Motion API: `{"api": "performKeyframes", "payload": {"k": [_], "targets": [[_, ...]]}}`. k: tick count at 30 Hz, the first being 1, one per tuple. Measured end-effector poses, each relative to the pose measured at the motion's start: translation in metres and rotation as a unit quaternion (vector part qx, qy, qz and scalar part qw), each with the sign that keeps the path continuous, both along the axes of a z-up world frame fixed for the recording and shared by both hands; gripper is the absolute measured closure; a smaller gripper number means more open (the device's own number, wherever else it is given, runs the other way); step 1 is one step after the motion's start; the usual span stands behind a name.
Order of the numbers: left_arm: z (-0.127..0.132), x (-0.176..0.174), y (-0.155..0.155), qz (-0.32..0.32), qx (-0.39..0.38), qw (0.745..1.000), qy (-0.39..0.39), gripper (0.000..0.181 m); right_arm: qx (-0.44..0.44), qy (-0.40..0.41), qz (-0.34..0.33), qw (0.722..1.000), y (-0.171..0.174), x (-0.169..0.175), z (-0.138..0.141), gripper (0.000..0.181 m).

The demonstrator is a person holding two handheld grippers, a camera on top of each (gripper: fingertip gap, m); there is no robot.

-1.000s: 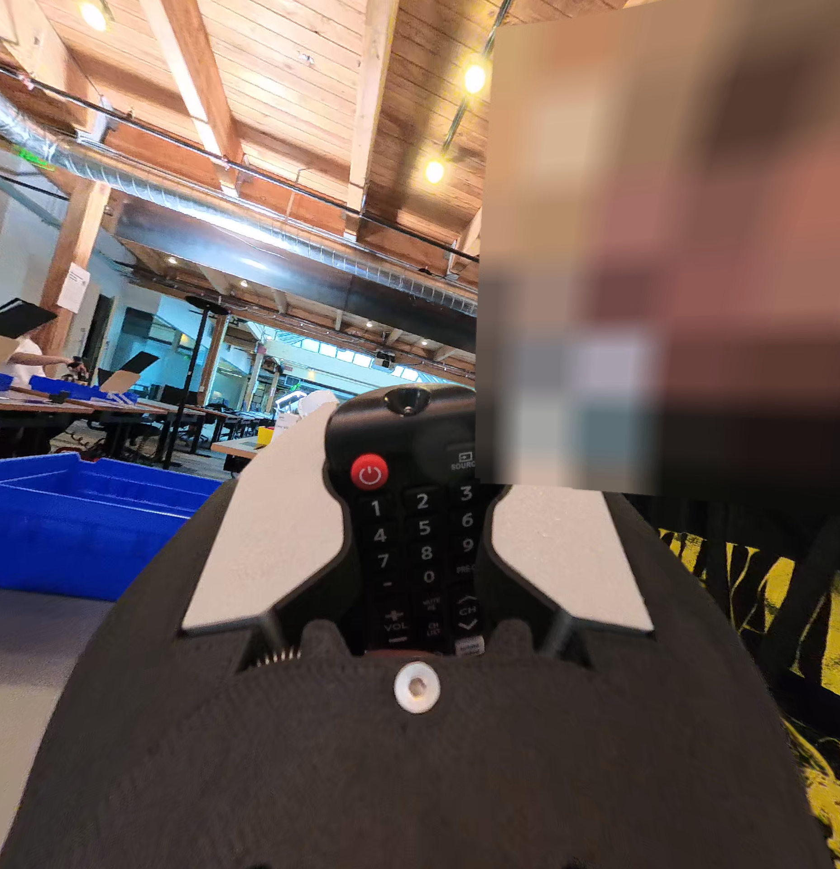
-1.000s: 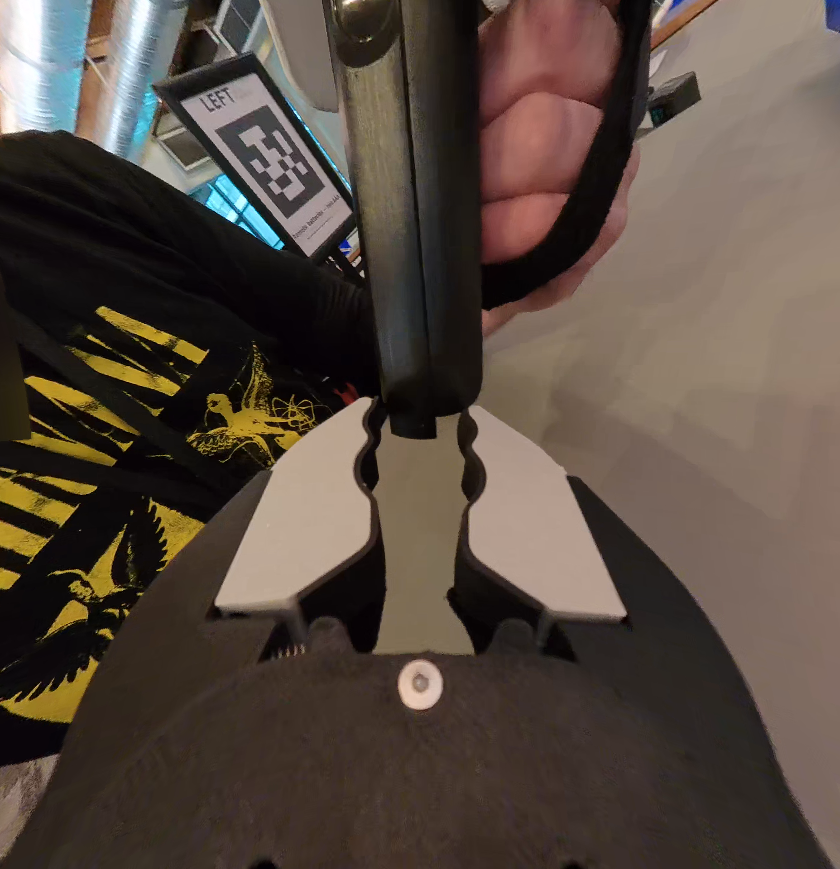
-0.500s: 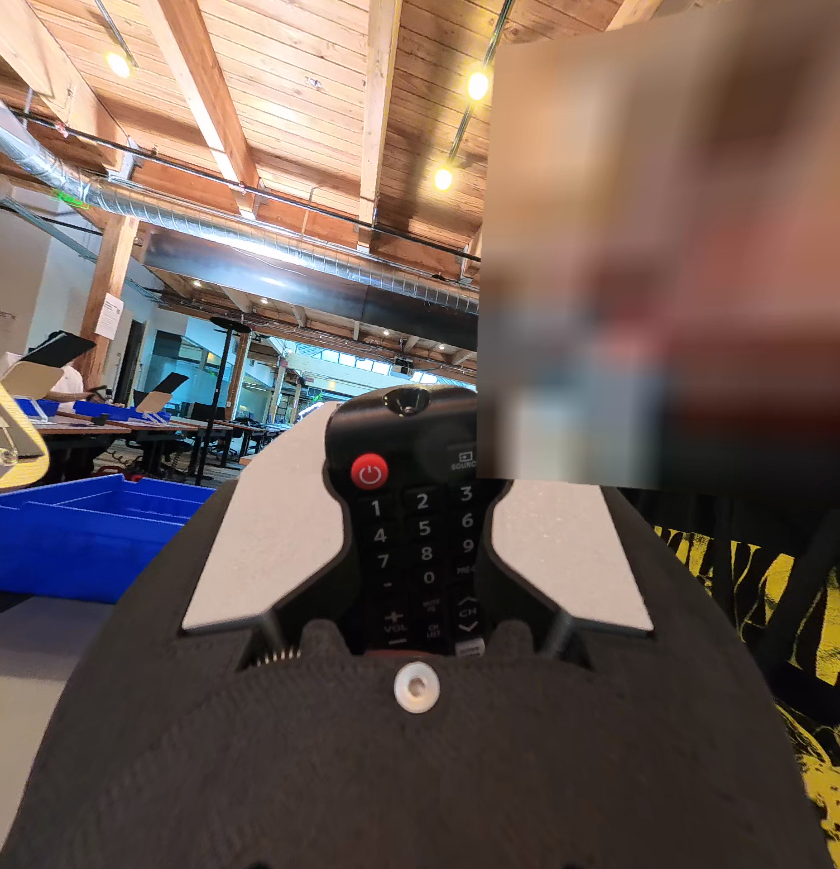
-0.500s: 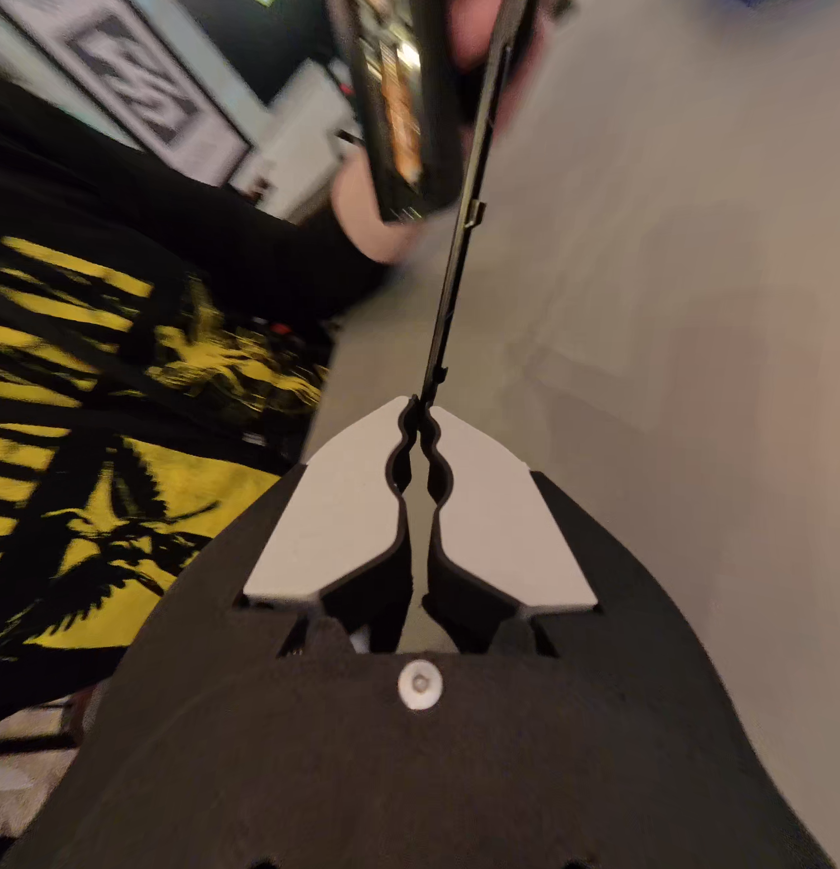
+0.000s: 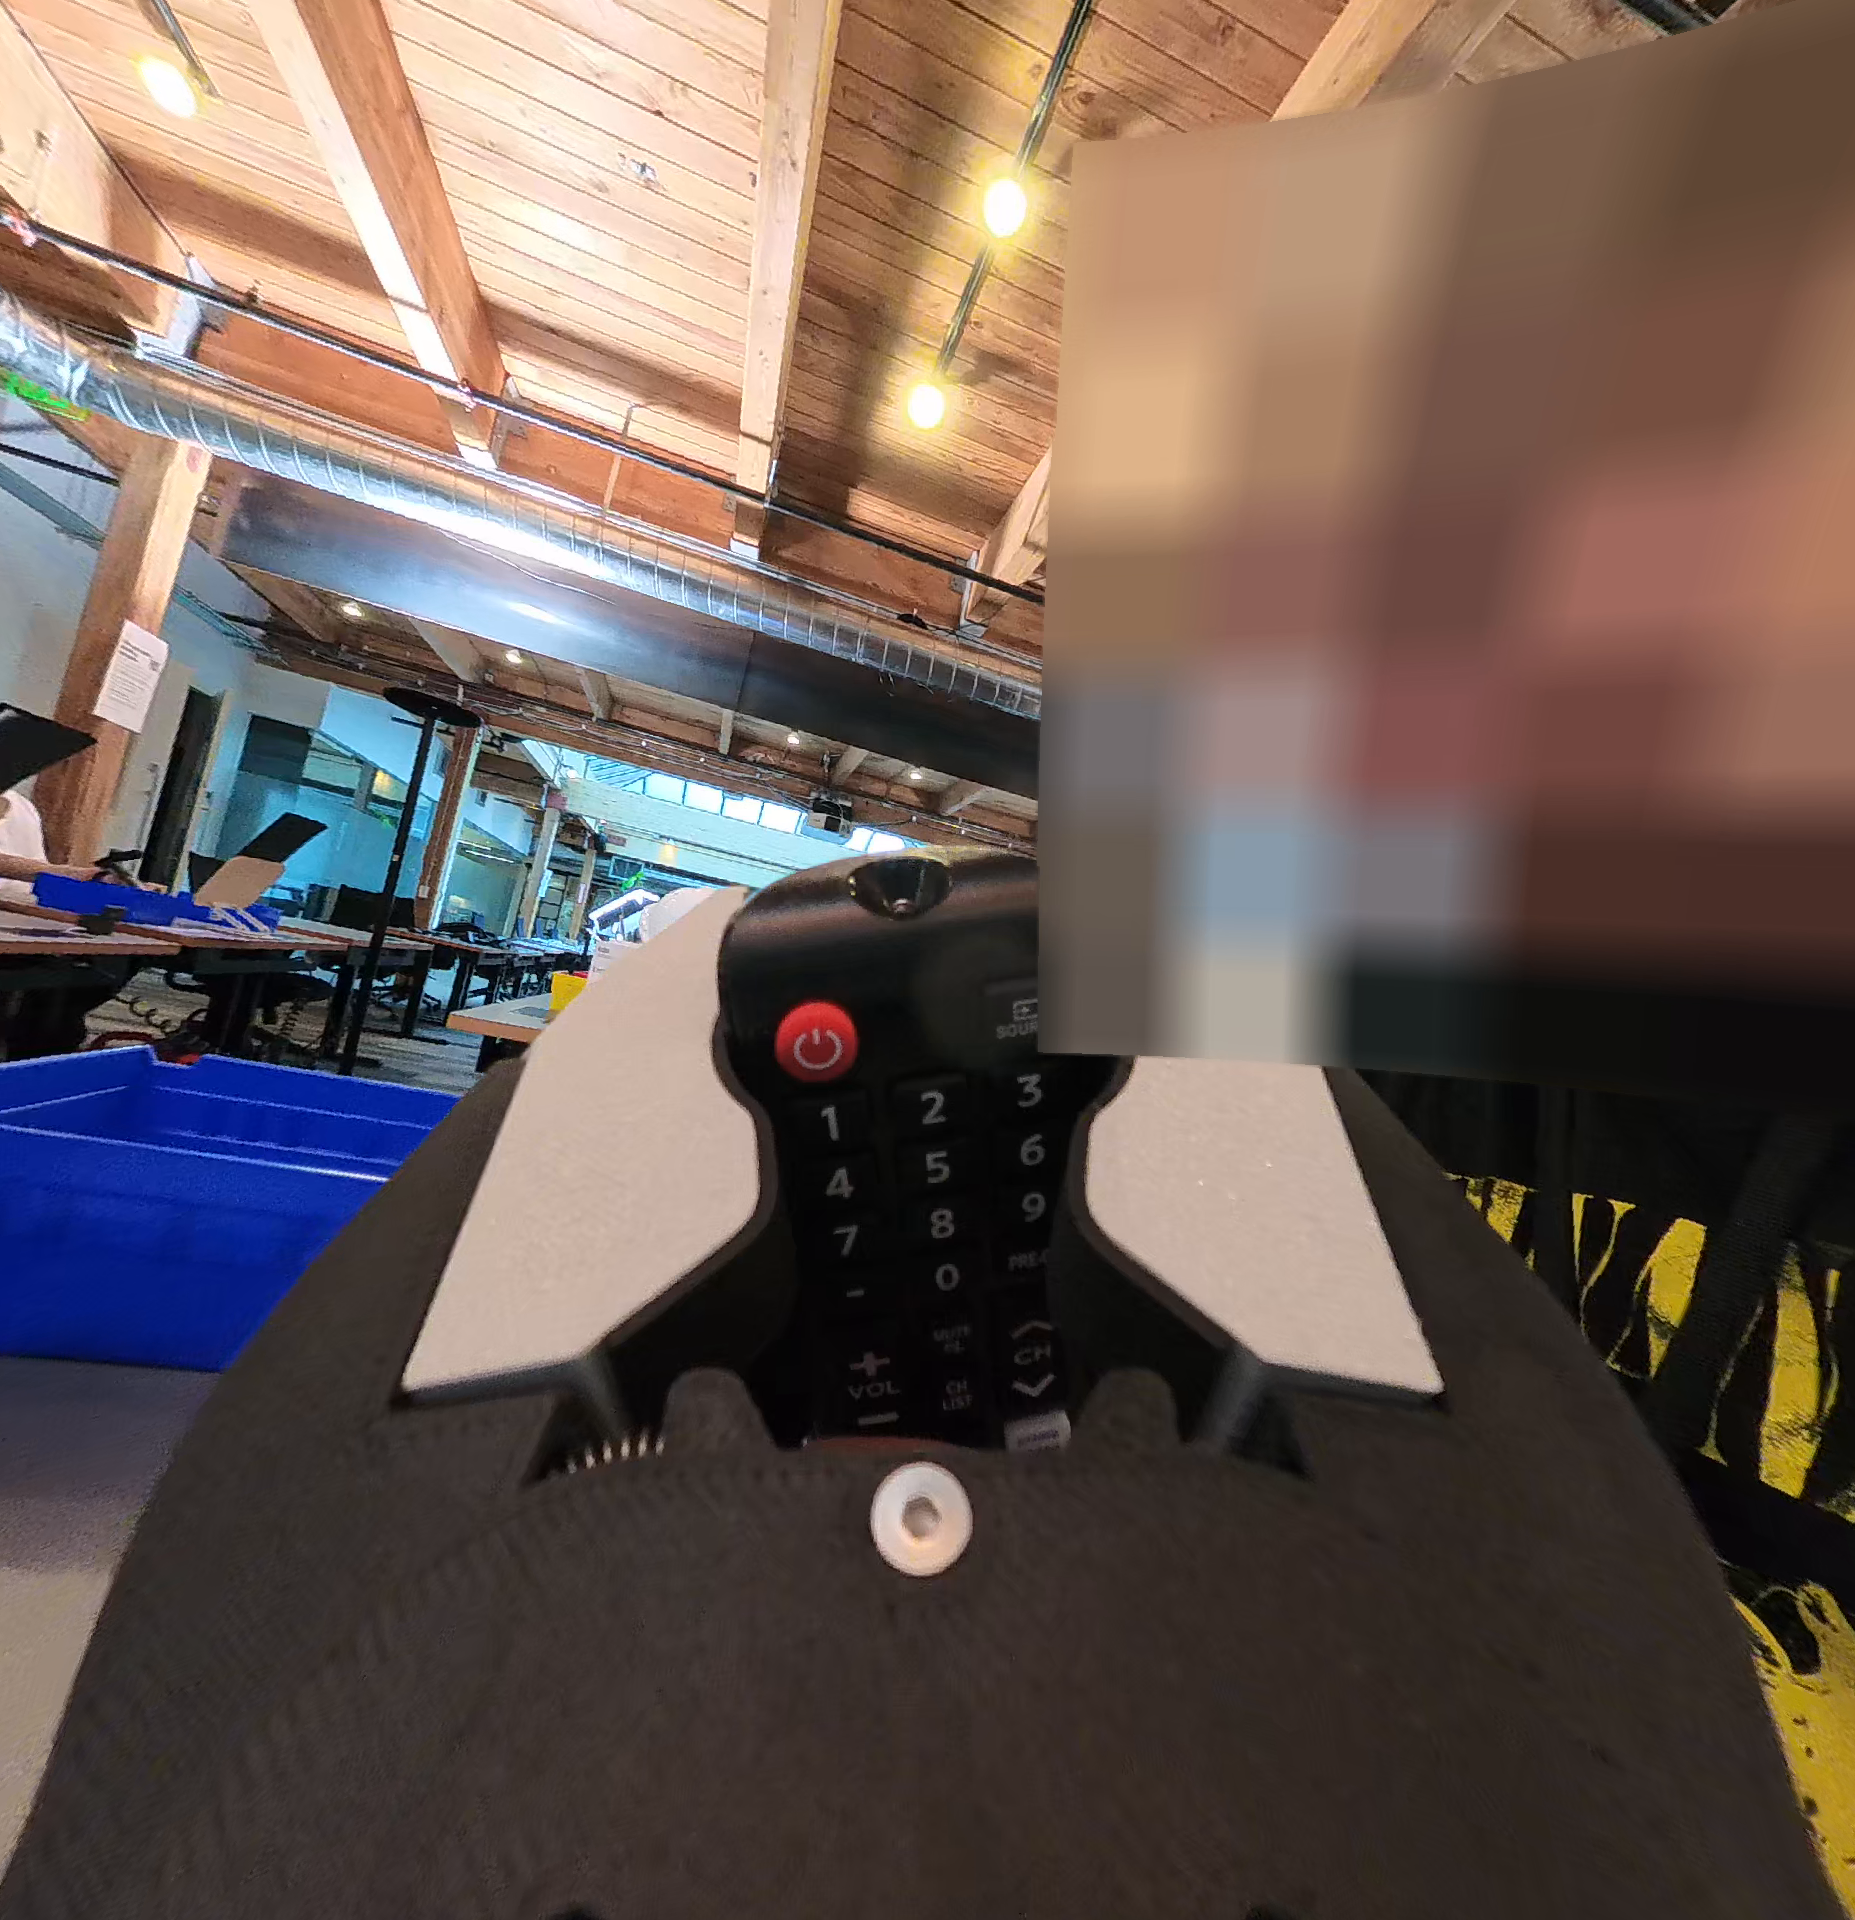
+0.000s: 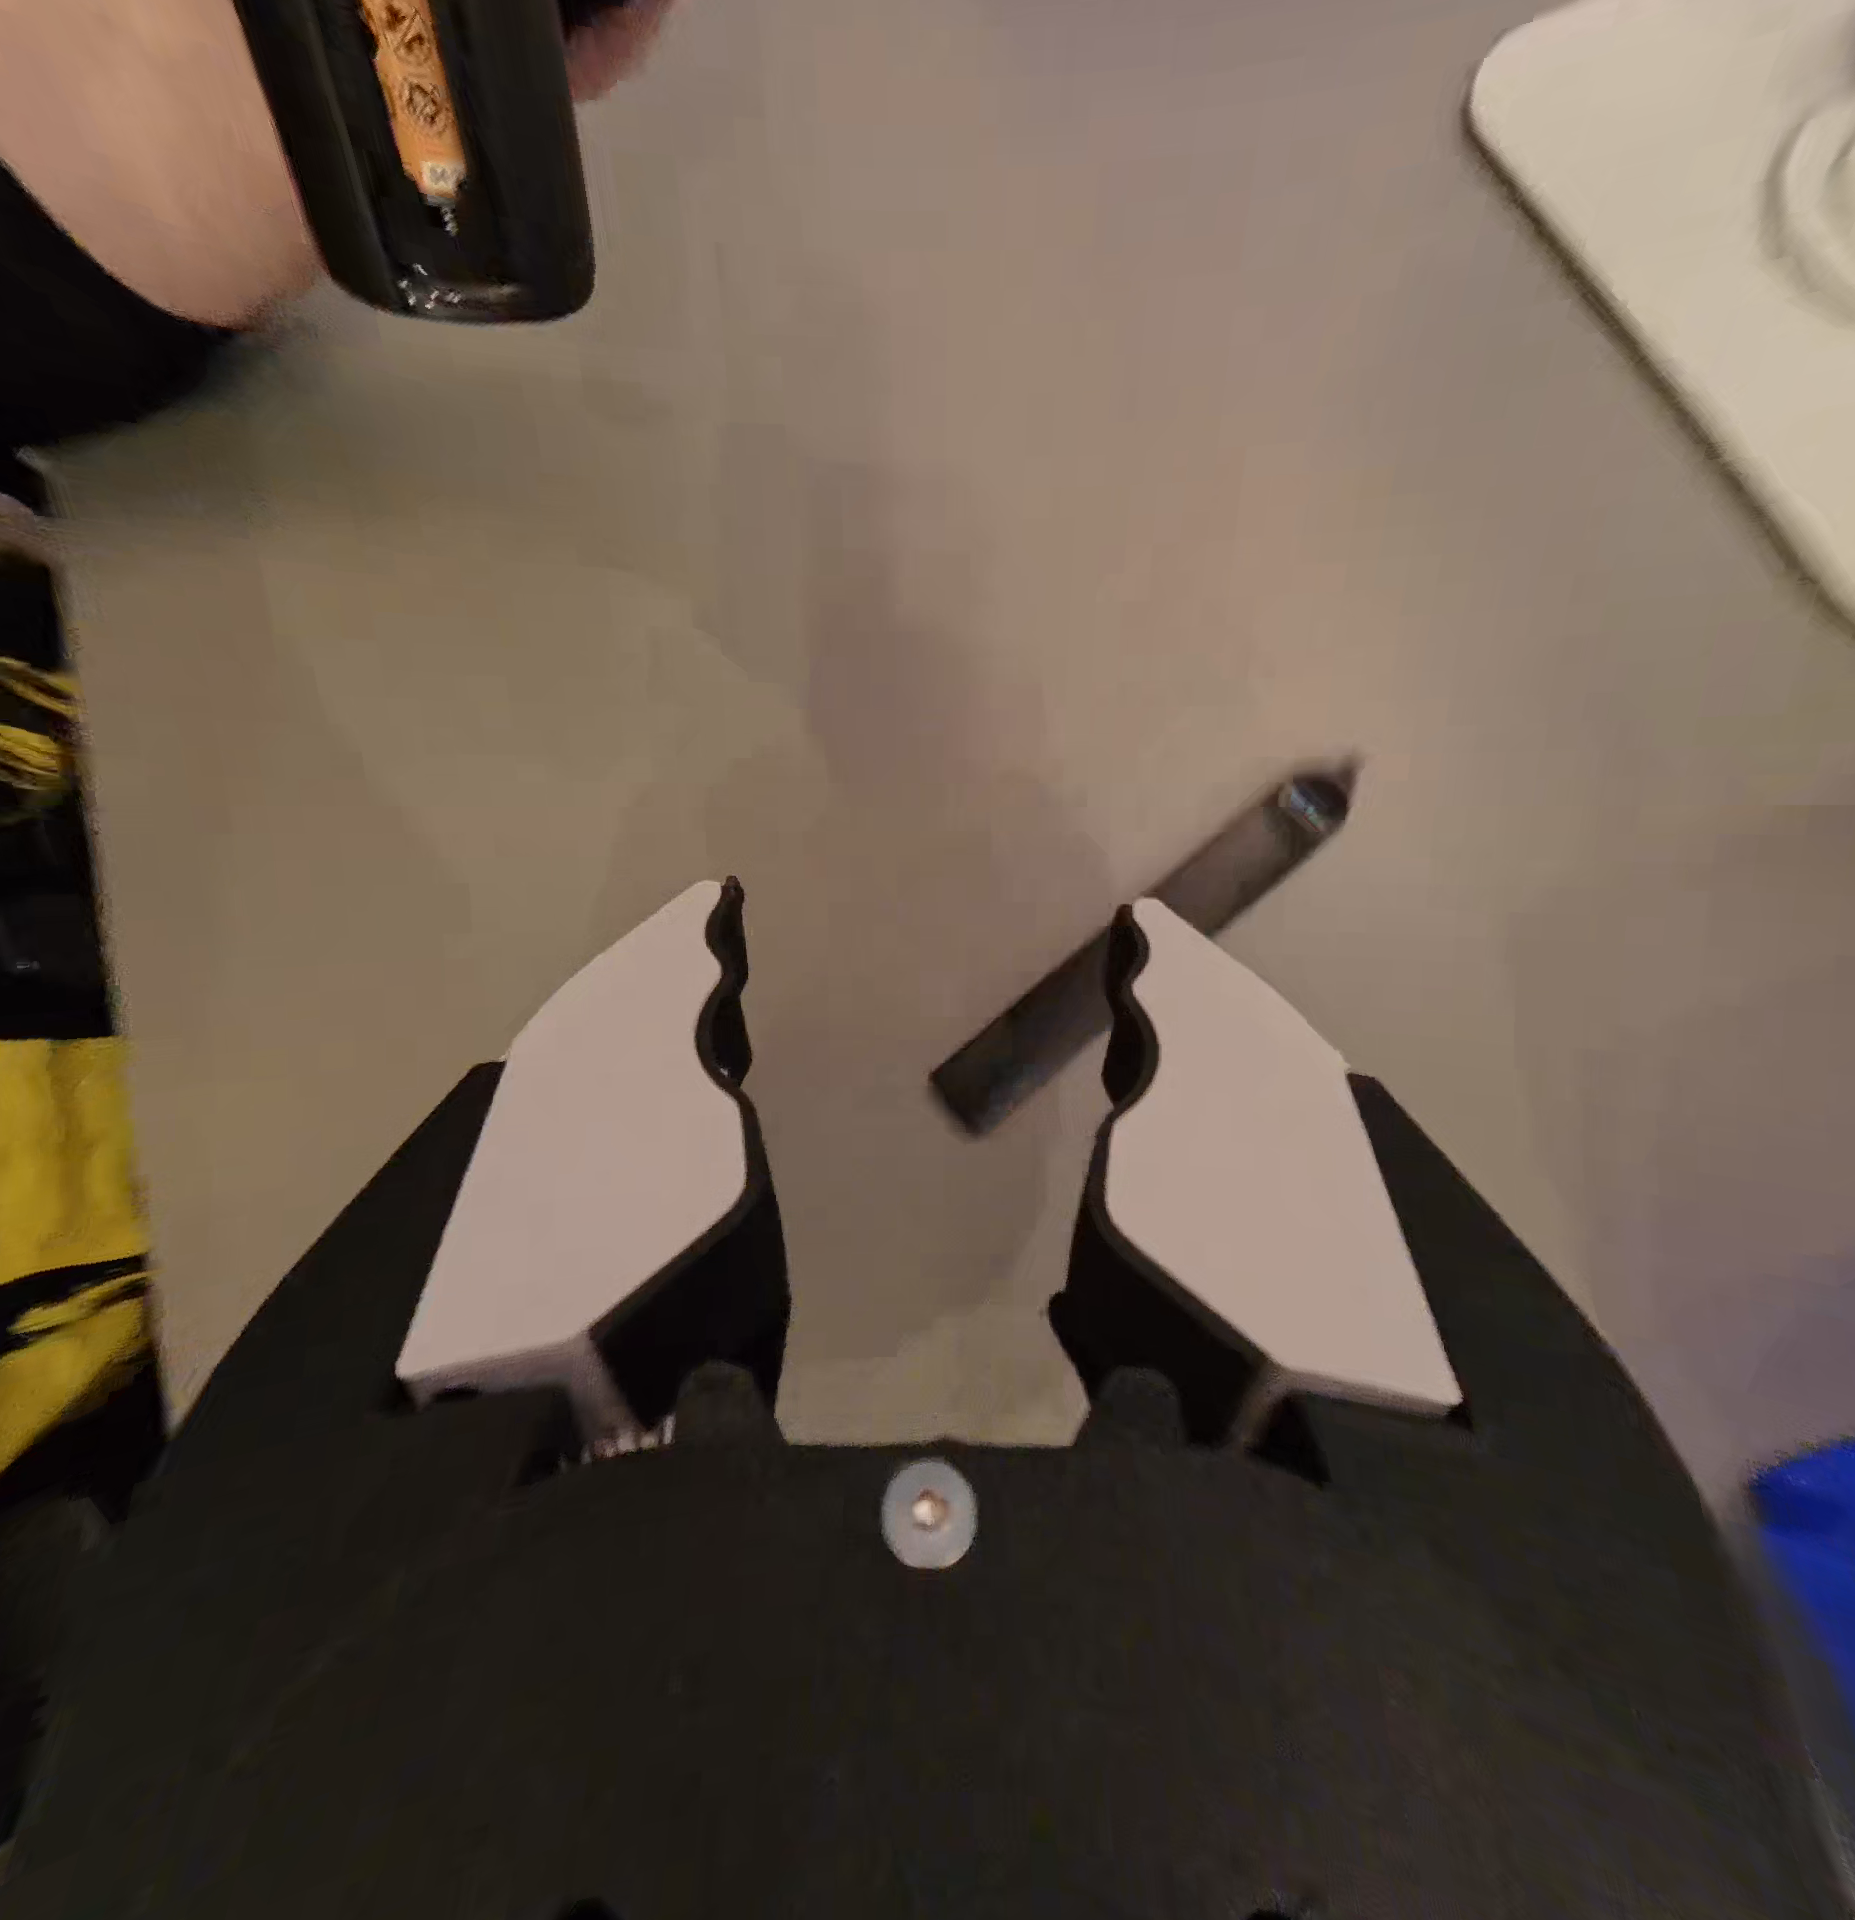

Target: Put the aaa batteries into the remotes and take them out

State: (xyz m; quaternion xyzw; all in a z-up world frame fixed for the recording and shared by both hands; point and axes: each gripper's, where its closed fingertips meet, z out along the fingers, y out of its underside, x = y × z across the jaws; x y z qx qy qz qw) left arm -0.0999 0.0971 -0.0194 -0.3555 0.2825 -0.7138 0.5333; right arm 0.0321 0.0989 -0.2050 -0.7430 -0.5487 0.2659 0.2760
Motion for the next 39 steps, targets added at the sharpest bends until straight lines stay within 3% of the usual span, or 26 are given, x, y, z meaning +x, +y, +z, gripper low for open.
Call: {"api": "performKeyframes", "payload": {"k": [3, 7, 9, 10, 12, 16, 19, 25, 30, 36, 39], "targets": [[0.001, 0.01, -0.006, -0.013, 0.008, 1.0, 0.002, 0.121, -0.065, 0.089, 0.1, 0.989, -0.031, -0.05, 0.024, 0.115], [0.001, 0.025, -0.016, -0.032, 0.018, 0.999, 0.008, 0.121, -0.24, 0.231, 0.212, 0.919, -0.063, -0.106, 0.042, 0.105], [-0.001, 0.031, -0.019, -0.038, 0.022, 0.999, 0.014, 0.116, -0.304, 0.283, 0.259, 0.872, -0.071, -0.117, 0.048, 0.125], [-0.002, 0.032, -0.02, -0.039, 0.024, 0.999, 0.017, 0.114, -0.318, 0.296, 0.274, 0.858, -0.072, -0.12, 0.048, 0.138], [-0.007, 0.032, -0.017, -0.026, 0.027, 0.999, 0.04, 0.109, -0.316, 0.311, 0.292, 0.848, -0.07, -0.12, 0.045, 0.141], [-0.013, 0.028, -0.006, 0.022, 0.03, 0.994, 0.099, 0.099, -0.287, 0.3, 0.267, 0.87, -0.056, -0.114, 0.037, 0.143], [-0.019, 0.027, 0.005, 0.076, 0.029, 0.985, 0.151, 0.102, -0.266, 0.277, 0.25, 0.889, -0.049, -0.11, 0.026, 0.143], [-0.026, 0.02, 0.028, 0.118, -0.038, 0.976, 0.181, 0.116, -0.232, 0.322, 0.219, 0.891, -0.032, -0.109, 0.032, 0.144], [-0.039, 0.018, 0.042, 0.147, -0.084, 0.963, 0.208, 0.101, -0.187, 0.368, 0.184, 0.892, -0.015, -0.106, 0.046, 0.145], [-0.044, 0.021, 0.045, 0.15, -0.1, 0.956, 0.233, 0.144, -0.146, 0.338, 0.159, 0.916, -0.007, -0.108, 0.04, 0.145], [-0.049, 0.018, 0.05, 0.165, -0.104, 0.948, 0.25, 0.147, -0.113, 0.32, 0.138, 0.93, 0.002, -0.105, 0.036, 0.146]]}}
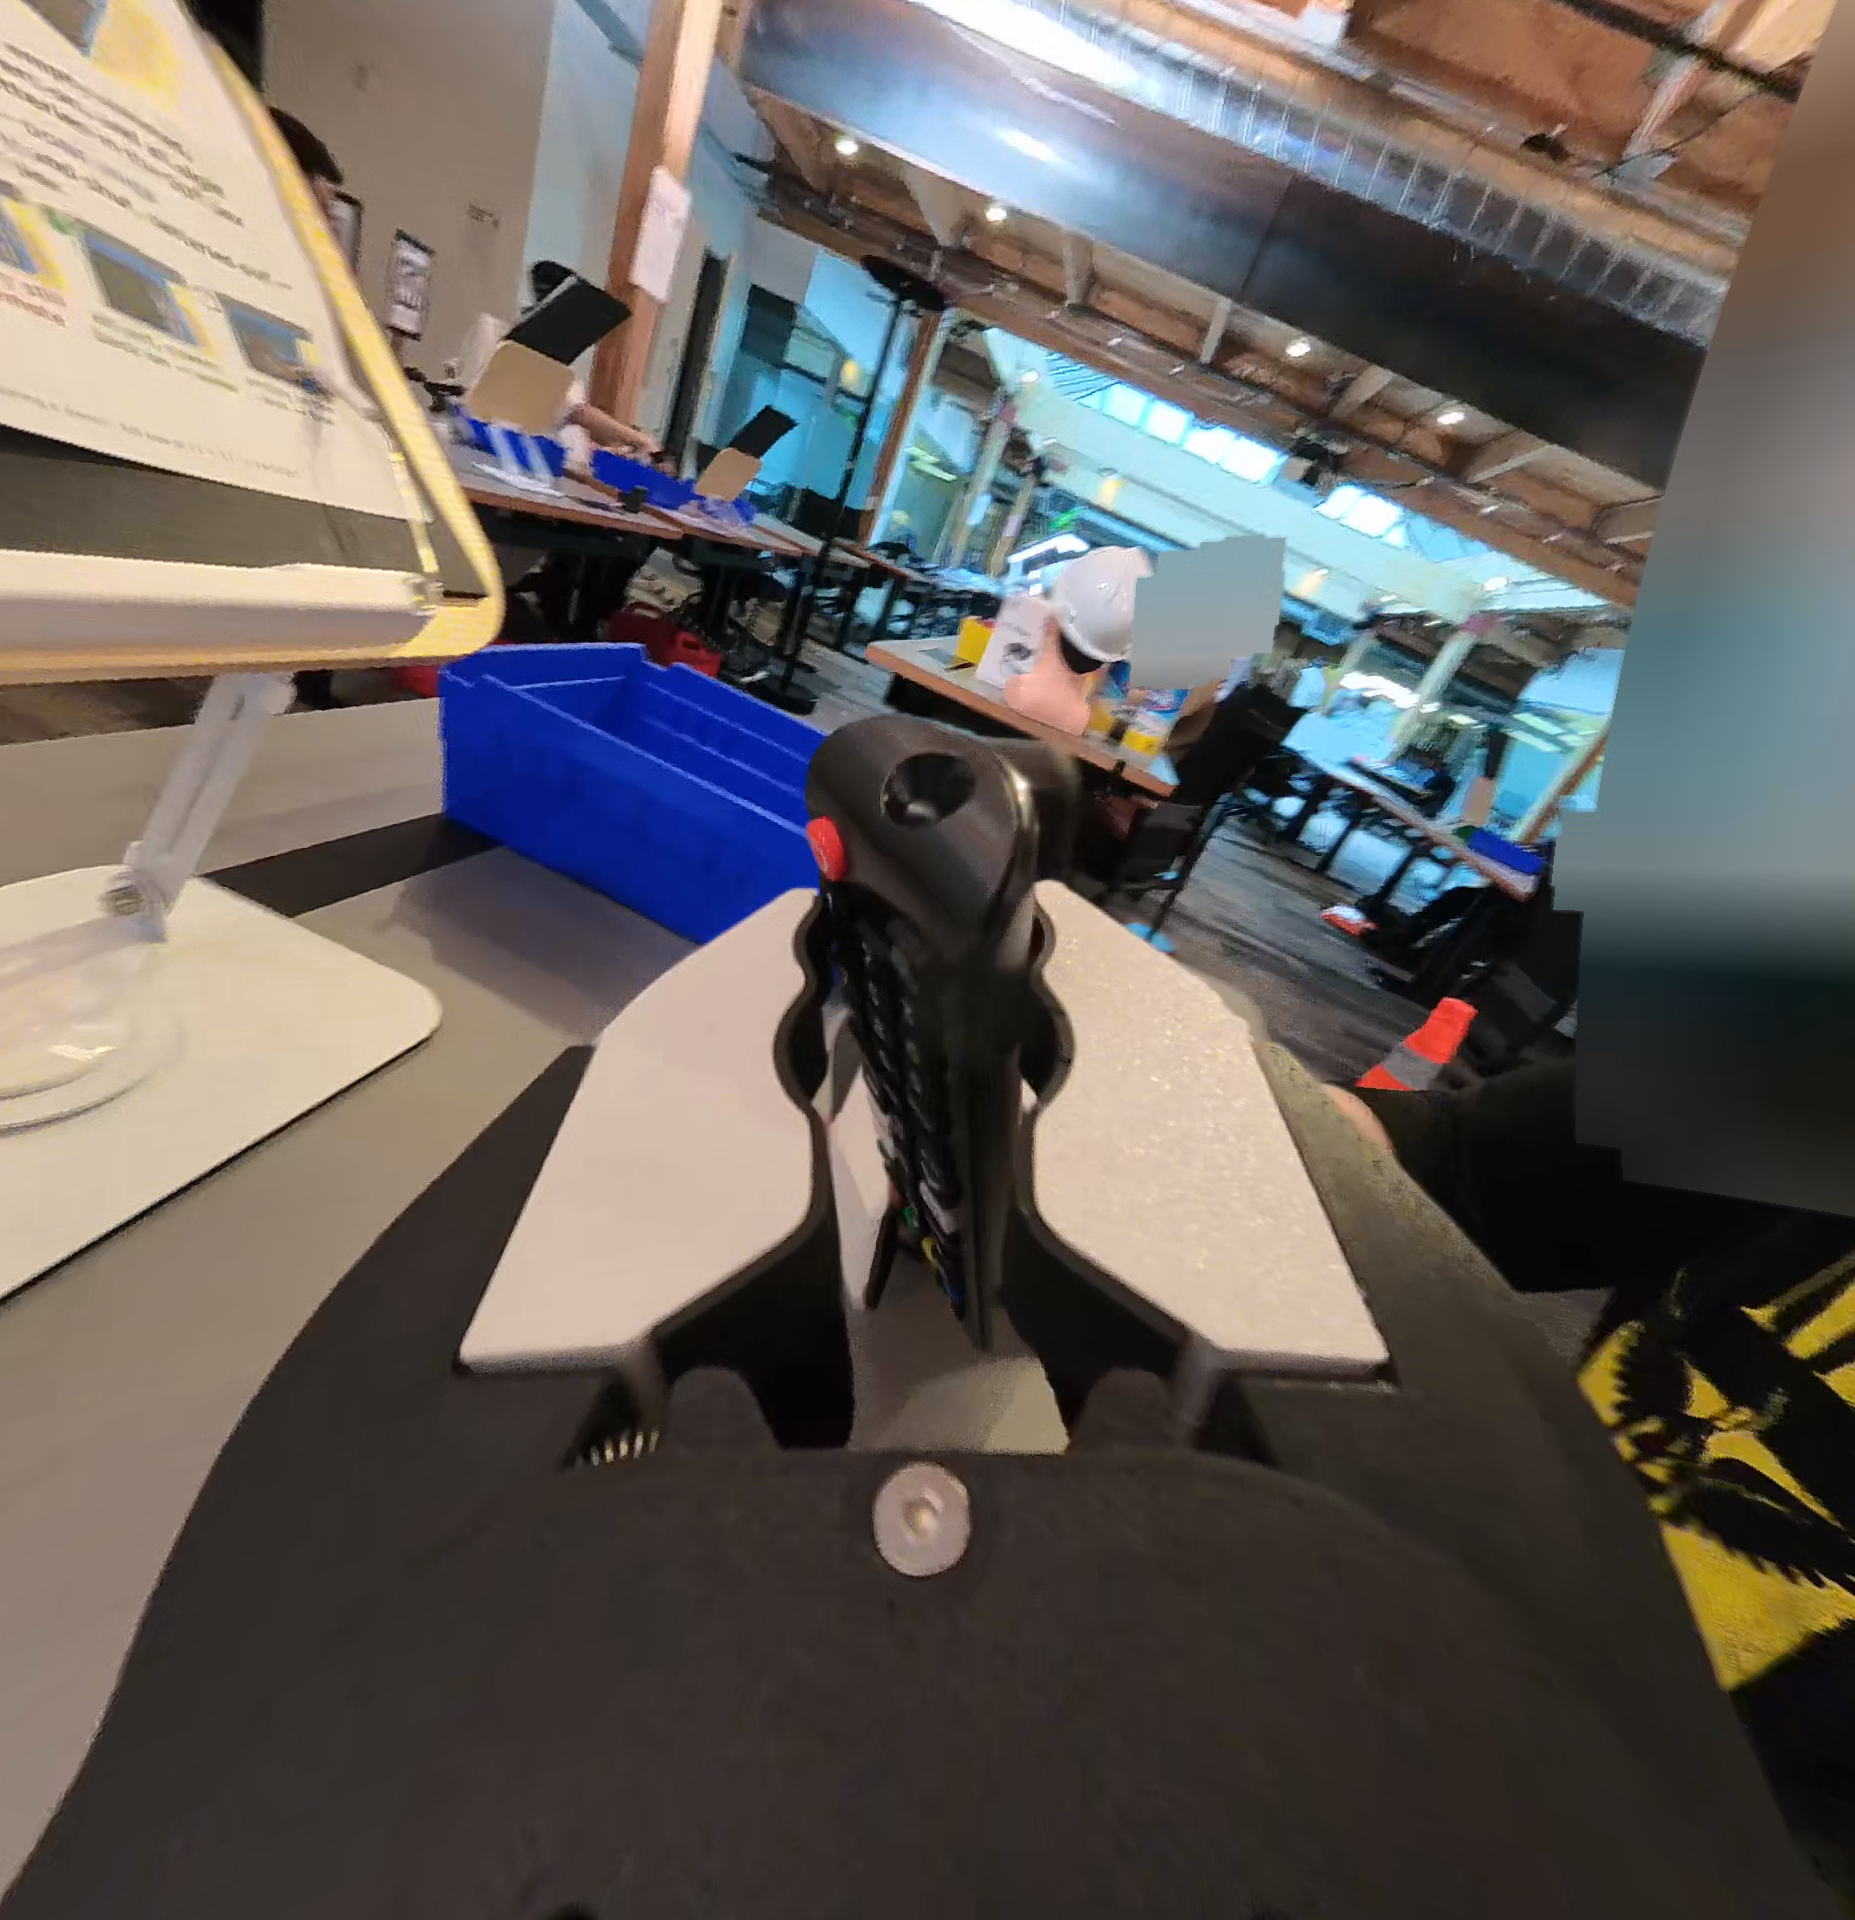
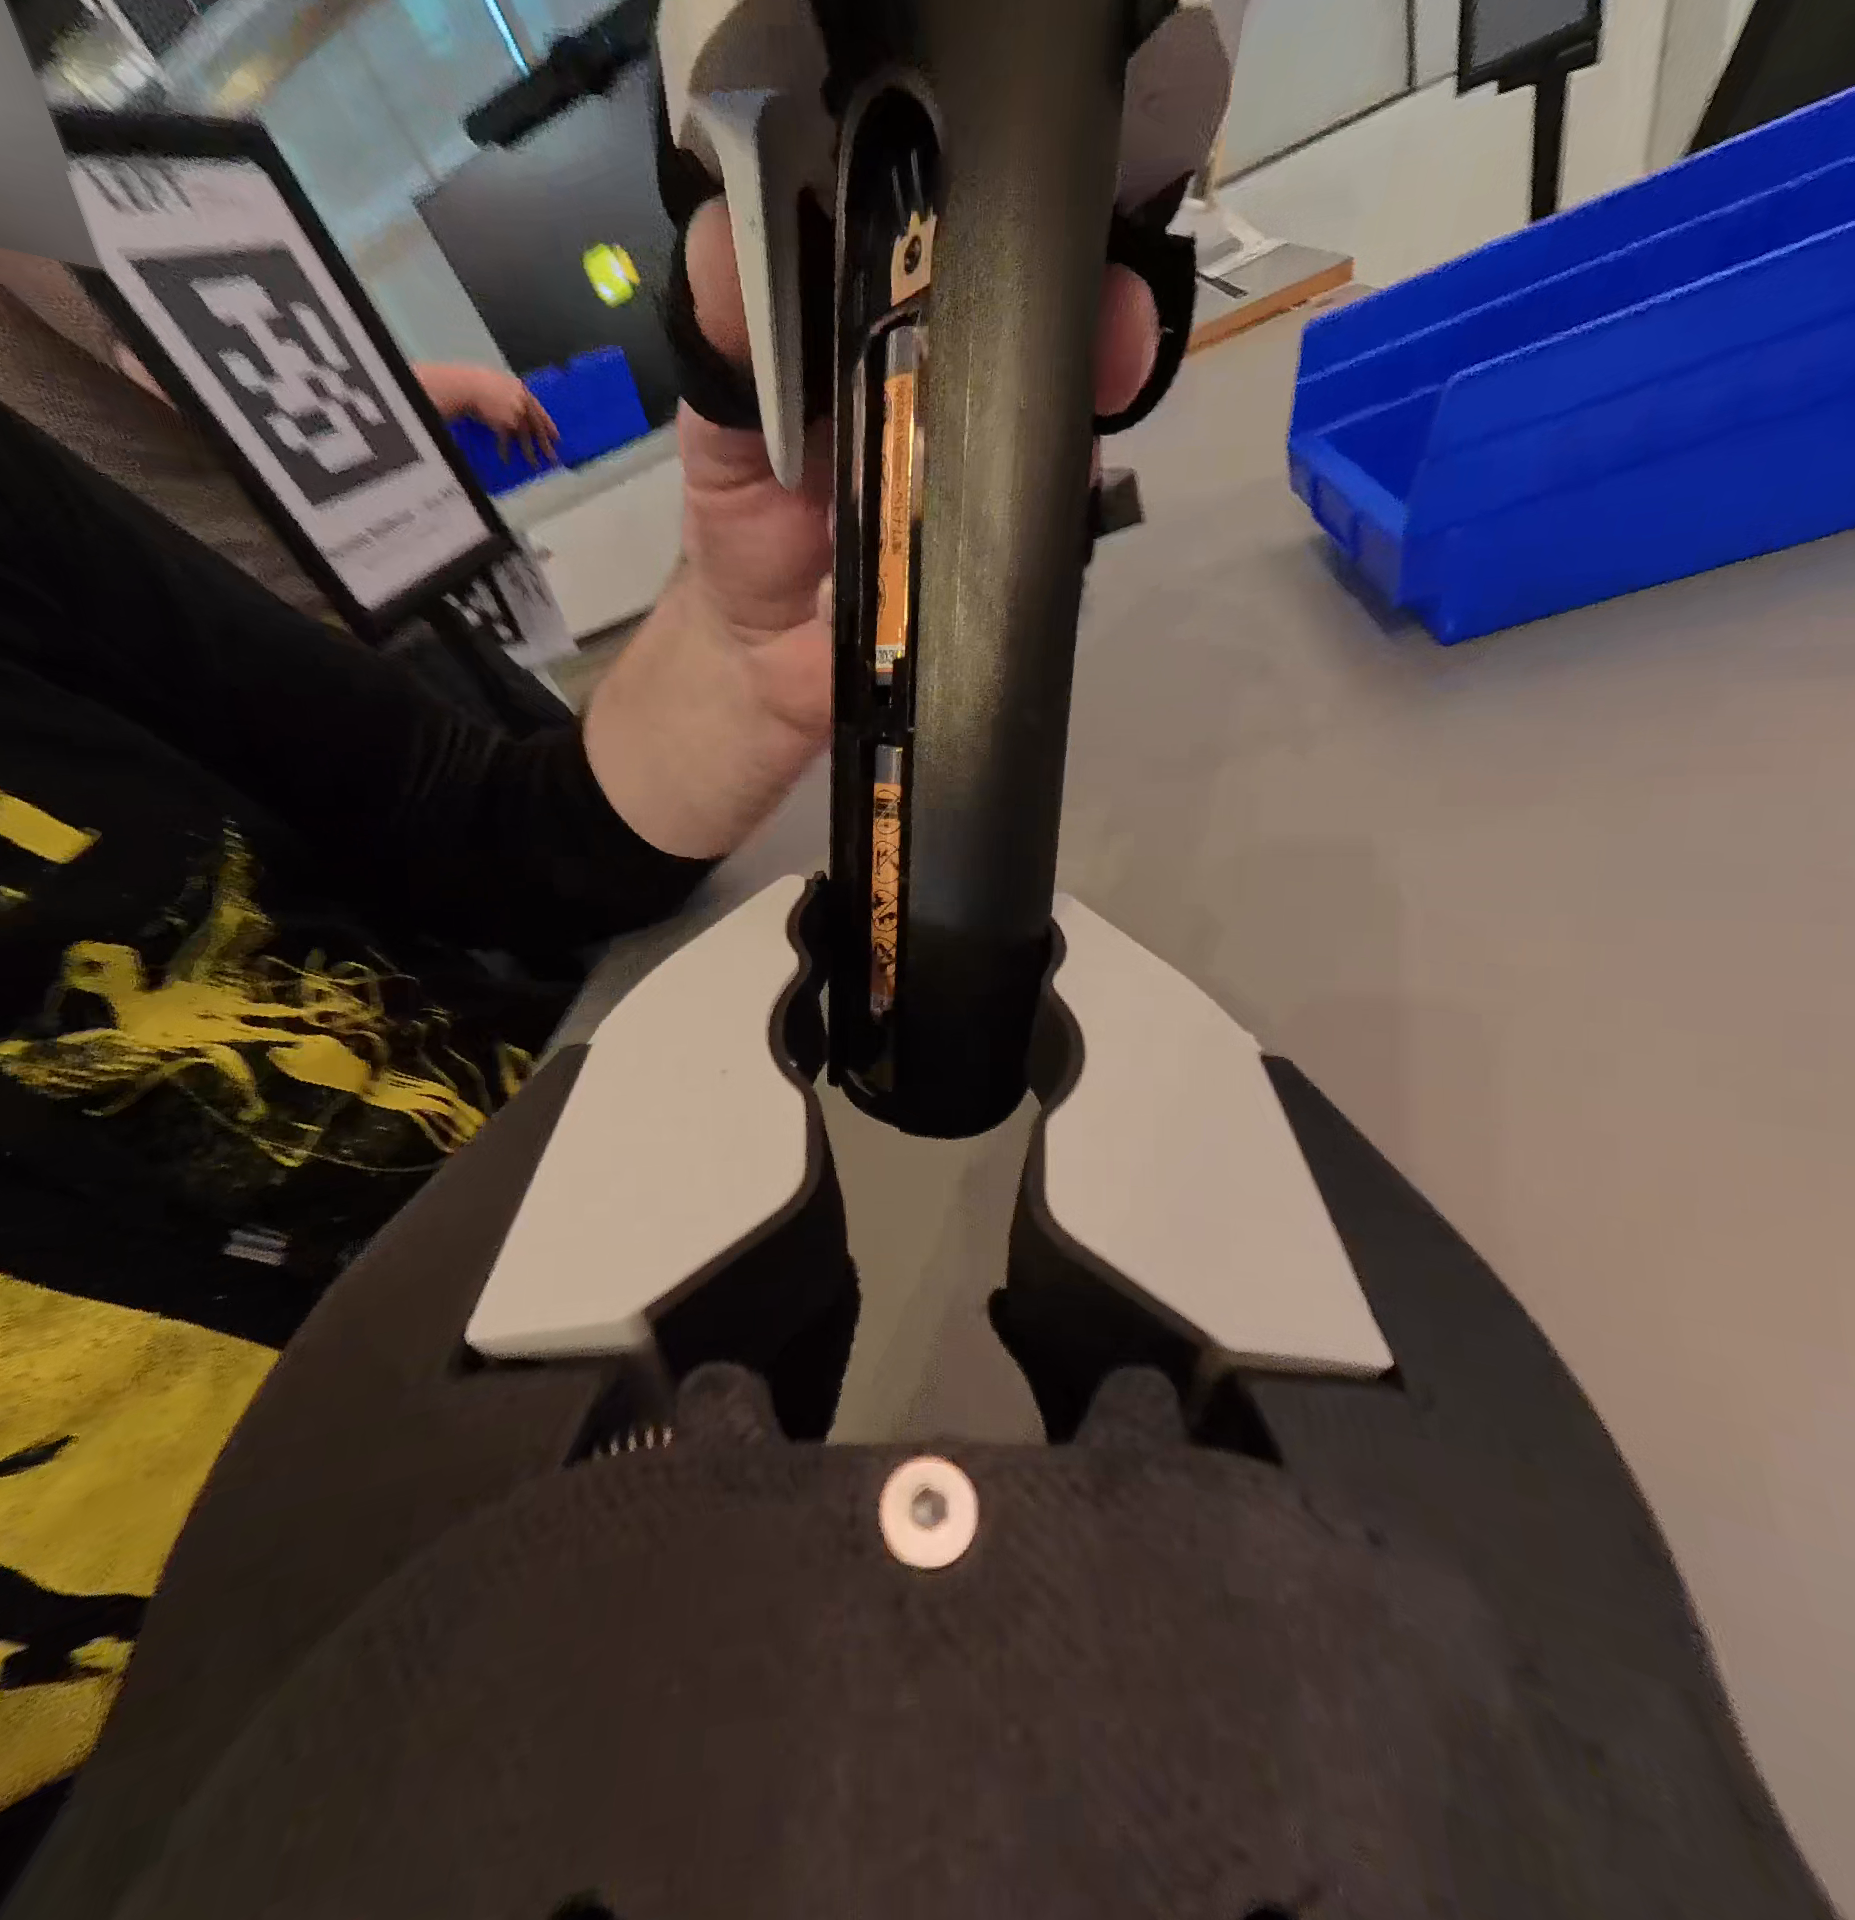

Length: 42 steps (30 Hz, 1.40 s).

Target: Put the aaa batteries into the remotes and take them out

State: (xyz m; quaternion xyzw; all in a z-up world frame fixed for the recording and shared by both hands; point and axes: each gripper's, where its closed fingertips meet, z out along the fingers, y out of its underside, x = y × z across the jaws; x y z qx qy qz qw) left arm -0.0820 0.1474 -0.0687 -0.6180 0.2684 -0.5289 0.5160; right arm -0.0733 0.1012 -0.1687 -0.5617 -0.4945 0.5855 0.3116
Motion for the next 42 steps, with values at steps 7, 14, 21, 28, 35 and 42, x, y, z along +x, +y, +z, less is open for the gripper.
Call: {"api": "performKeyframes", "payload": {"k": [7, 14, 21, 28, 35, 42], "targets": [[-0.022, -0.002, 0.01, 0.024, -0.018, 0.998, 0.063, 0.155, 0.028, -0.035, -0.045, 0.998, 0.012, -0.002, -0.012, 0.148], [-0.038, 0.004, 0.013, 0.031, -0.01, 0.99, 0.134, 0.156, 0.061, -0.059, -0.09, 0.992, 0.036, -0.002, -0.001, 0.146], [-0.059, 0.008, 0.019, 0.041, -0.002, 0.98, 0.193, 0.156, 0.04, -0.096, -0.074, 0.992, 0.05, -0.009, -0.014, 0.158], [-0.08, 0.006, 0.021, 0.042, -0.016, 0.981, 0.19, 0.156, 0.058, -0.134, -0.073, 0.987, 0.05, -0.015, -0.035, 0.156], [-0.082, -0.001, 0.023, 0.051, -0.015, 0.984, 0.171, 0.156, 0.061, -0.187, -0.068, 0.978, 0.049, -0.02, -0.038, 0.157], [-0.082, -0.001, 0.026, 0.058, -0.015, 0.986, 0.155, 0.156, 0.079, -0.256, -0.085, 0.96, 0.05, -0.018, -0.041, 0.156]]}}
